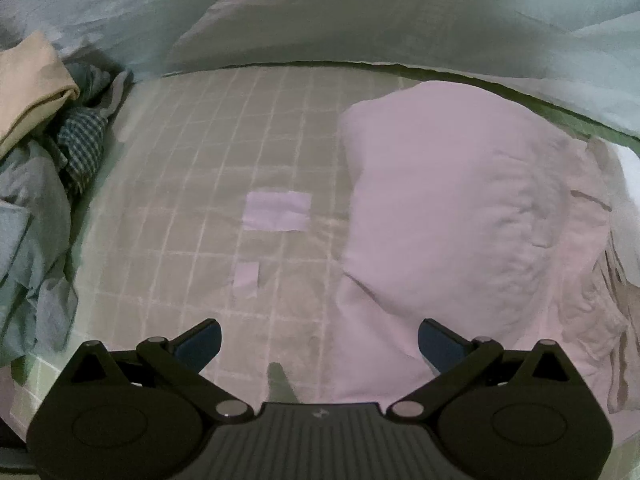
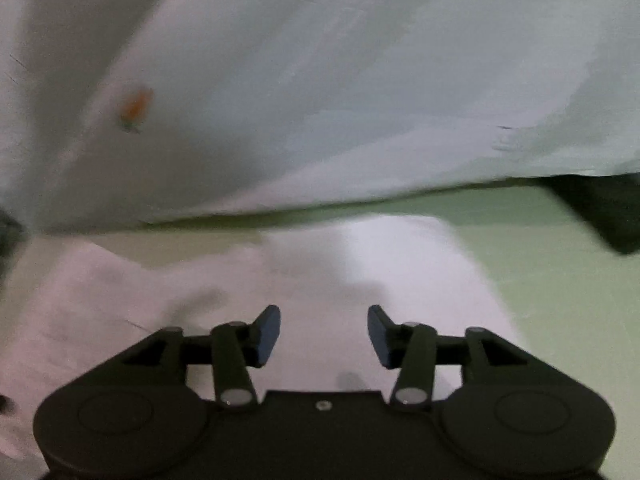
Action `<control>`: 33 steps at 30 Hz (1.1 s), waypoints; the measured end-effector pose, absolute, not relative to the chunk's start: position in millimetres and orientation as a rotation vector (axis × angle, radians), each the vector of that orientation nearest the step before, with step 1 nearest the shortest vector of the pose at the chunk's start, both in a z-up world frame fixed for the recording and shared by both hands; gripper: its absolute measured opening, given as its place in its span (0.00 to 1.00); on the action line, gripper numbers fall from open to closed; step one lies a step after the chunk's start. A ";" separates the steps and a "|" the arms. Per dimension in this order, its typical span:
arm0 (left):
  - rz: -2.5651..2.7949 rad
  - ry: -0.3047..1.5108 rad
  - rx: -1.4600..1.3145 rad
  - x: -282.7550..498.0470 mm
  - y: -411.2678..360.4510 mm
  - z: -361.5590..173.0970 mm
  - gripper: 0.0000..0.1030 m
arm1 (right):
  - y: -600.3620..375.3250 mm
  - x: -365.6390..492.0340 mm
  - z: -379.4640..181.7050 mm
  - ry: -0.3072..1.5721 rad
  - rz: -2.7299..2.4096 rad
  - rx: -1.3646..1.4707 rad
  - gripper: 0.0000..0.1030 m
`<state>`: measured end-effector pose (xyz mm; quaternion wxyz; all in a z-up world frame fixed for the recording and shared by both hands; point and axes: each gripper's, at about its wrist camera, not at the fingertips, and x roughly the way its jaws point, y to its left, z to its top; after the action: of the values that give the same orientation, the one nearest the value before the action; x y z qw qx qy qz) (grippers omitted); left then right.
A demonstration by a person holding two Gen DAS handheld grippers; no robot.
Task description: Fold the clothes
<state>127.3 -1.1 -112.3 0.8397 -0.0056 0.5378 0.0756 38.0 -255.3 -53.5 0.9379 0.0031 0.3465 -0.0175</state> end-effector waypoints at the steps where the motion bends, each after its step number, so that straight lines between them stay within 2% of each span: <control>1: 0.159 1.137 -0.019 127.2 0.1 -112.7 1.00 | -256.8 34.8 -59.8 0.736 -0.064 -0.027 0.50; 3: 0.155 1.134 -0.037 126.3 3.8 -113.3 1.00 | -253.9 24.1 -70.4 0.784 -0.069 -0.045 0.55; 5: 0.150 1.130 -0.059 125.1 8.5 -113.8 1.00 | -241.9 11.8 -80.1 0.833 -0.050 -0.056 0.69; 6: 0.146 1.127 -0.071 124.7 11.1 -114.2 1.00 | -230.0 3.9 -85.5 0.858 -0.027 -0.076 0.70; 11: 0.140 1.131 -0.122 123.9 22.5 -118.7 1.00 | -178.9 -23.4 -87.0 0.853 0.081 -0.248 0.74; 16: 0.085 1.147 -0.183 127.6 26.5 -128.7 1.00 | -194.2 -24.6 -67.3 0.798 0.014 -0.165 0.83; 26: -0.058 1.134 -0.323 145.9 22.7 -145.4 0.98 | -251.6 -40.3 -57.9 0.800 -0.257 0.007 0.86; 27: -0.068 1.139 -0.338 148.0 21.2 -147.3 0.88 | -256.8 -38.9 -60.5 0.801 -0.273 0.016 0.86; 30: -0.072 1.155 -0.425 149.5 19.8 -149.9 0.48 | -268.9 -40.9 -61.7 0.791 -0.321 0.036 0.86; 31: -0.051 1.148 -0.443 147.4 19.4 -146.4 0.41 | -273.3 -41.4 -61.9 0.788 -0.335 0.042 0.86; 32: -0.033 1.136 -0.448 145.0 18.4 -141.7 0.27 | -277.7 -41.8 -62.0 0.784 -0.350 0.048 0.86; 33: -0.016 1.125 -0.453 142.6 17.4 -136.9 0.23 | -282.8 -41.2 -61.4 0.779 -0.354 0.060 0.86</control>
<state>142.6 17.4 -136.9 0.8218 -0.2127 0.5285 -0.0073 -41.2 -282.8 -61.4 0.9094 0.0291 0.3778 -0.1715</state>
